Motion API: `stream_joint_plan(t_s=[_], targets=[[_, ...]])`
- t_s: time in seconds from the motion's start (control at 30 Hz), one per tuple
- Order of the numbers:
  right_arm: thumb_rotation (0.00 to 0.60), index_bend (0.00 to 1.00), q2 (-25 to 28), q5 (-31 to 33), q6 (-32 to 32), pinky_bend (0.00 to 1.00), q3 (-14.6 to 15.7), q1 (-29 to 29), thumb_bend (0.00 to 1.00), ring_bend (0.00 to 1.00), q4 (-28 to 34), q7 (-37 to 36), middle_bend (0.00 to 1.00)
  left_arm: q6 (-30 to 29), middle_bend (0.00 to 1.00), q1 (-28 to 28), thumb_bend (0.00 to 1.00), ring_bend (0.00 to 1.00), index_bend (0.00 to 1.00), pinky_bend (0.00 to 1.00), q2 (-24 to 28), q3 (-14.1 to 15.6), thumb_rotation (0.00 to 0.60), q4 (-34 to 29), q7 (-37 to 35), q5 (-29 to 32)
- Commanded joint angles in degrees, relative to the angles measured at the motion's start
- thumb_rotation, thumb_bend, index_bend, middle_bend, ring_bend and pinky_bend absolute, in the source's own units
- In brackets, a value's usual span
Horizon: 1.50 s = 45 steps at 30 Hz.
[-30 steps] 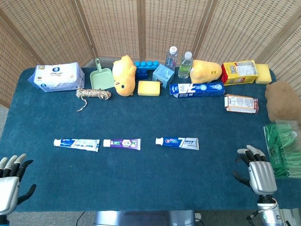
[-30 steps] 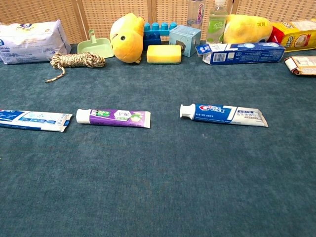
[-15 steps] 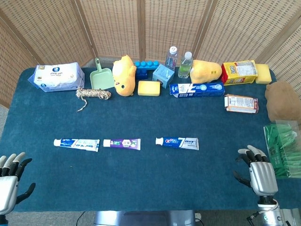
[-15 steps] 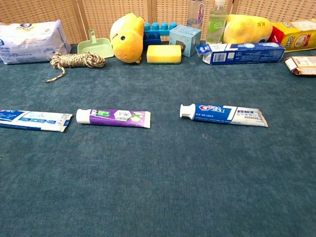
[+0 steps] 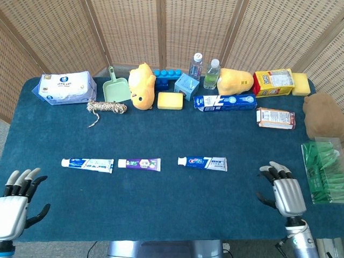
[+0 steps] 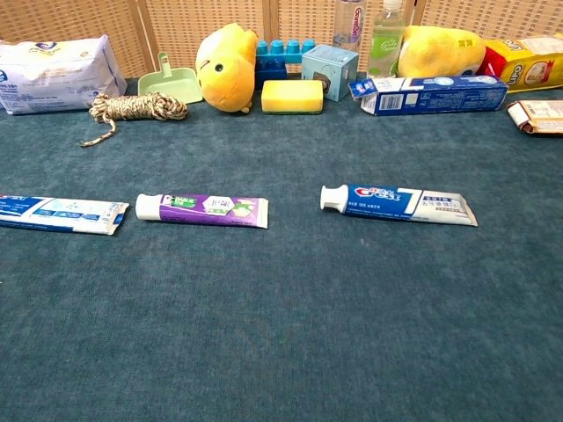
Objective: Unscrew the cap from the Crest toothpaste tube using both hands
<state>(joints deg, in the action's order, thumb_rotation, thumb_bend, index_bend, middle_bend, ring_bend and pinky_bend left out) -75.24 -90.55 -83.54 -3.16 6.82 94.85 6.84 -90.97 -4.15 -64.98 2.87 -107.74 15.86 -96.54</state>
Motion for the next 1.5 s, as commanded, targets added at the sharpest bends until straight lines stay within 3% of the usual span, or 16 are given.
stream_joint_plan(t_s=[0.03,0.6,1.07,1.5], targets=[[0.600,0.39,-0.82,1.09,2.97,0.21,-1.10,2.26,0.22,0.18,1.72,1.62,0.33,1.35,0.13,1.04,0.24,0.11,0.20,0.00,-0.52,-0.39,0.600,-0.65,0.41,0.06],[0.600,0.37,-9.42,13.55,14.39,0.21,-7.20,12.22,0.21,0.17,4.98,18.73,0.28,7.13,0.13,6.83,0.24,0.11,0.20,0.00,0.34,-3.71,0.600,-2.72,1.63,2.12],[0.600,0.36,-15.40,25.22,19.01,0.21,-9.84,18.87,0.21,0.16,1.95,29.33,0.27,9.31,0.12,8.89,0.24,0.11,0.20,0.00,-0.13,-4.15,0.600,-2.31,1.74,4.23],[0.600,0.33,-19.63,35.21,19.14,0.21,-11.86,24.44,0.20,0.14,-0.86,36.25,0.25,8.81,0.12,9.36,0.24,0.11,0.20,0.00,-0.30,-3.86,0.600,-1.35,0.78,4.69]])
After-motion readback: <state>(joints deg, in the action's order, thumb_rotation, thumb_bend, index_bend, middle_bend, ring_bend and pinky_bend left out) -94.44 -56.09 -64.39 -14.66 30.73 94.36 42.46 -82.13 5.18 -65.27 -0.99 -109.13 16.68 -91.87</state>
